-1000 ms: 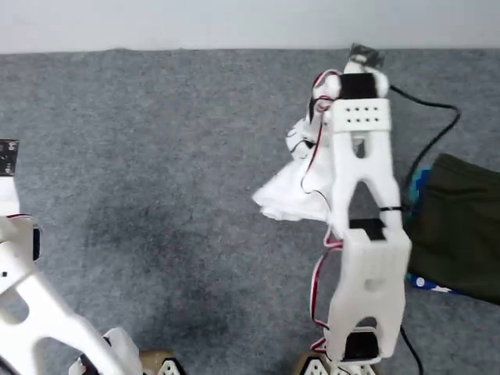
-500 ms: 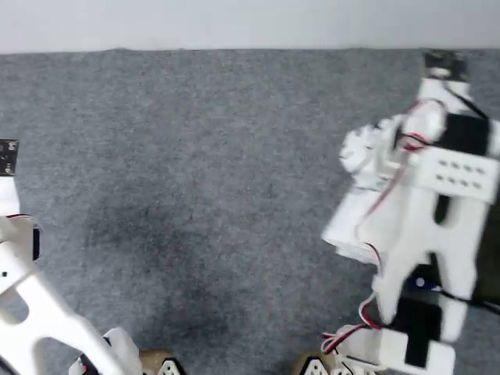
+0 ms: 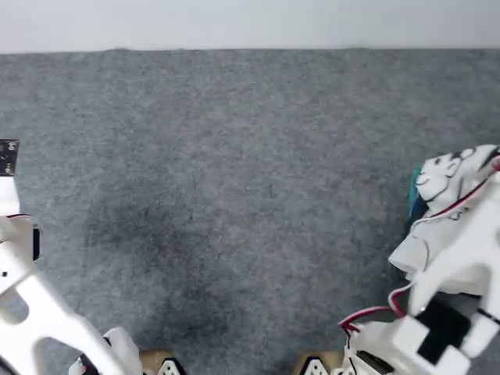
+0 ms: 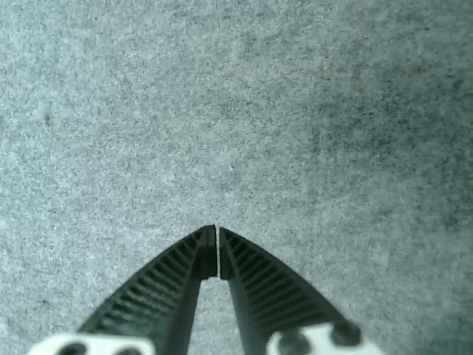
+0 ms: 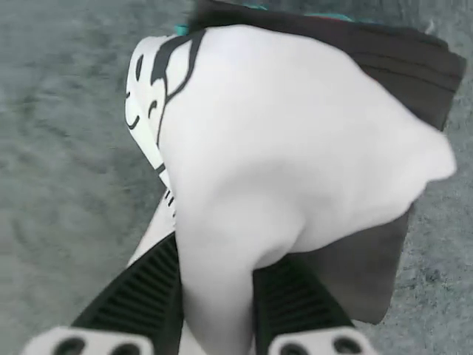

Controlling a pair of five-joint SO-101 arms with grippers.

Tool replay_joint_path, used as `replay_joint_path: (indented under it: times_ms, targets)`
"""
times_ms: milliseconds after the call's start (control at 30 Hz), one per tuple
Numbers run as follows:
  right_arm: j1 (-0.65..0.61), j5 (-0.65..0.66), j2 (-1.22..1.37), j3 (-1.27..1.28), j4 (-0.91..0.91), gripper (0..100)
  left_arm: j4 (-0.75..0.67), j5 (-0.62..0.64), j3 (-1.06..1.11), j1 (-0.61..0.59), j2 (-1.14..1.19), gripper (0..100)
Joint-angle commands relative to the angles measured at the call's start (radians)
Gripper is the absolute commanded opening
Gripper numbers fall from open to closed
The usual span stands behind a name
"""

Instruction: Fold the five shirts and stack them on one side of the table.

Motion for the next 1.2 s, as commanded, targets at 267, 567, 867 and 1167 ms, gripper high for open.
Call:
replay_joint_path:
  times_ms: [267,567,867,1167]
  targets:
    - [0.119,0.265,0.189,-0.031,-0.254,16.4,-0.002,-0.006,-0.047,0.006,-0.029,1]
    - [0.131,0.176,0.116,-0.169,-0.163,42.2,-0.002,-0.006,-0.047,0.006,-0.029,1]
    - [0.056,0.175,0.124,-0.172,-0.113,4.4,-0.003,-0.006,-0.047,0.006,-0.028,1]
    - [0.223,0.281,0.249,-0.172,-0.114,0.9,-0.003,-0.006,-0.047,0.006,-0.028,1]
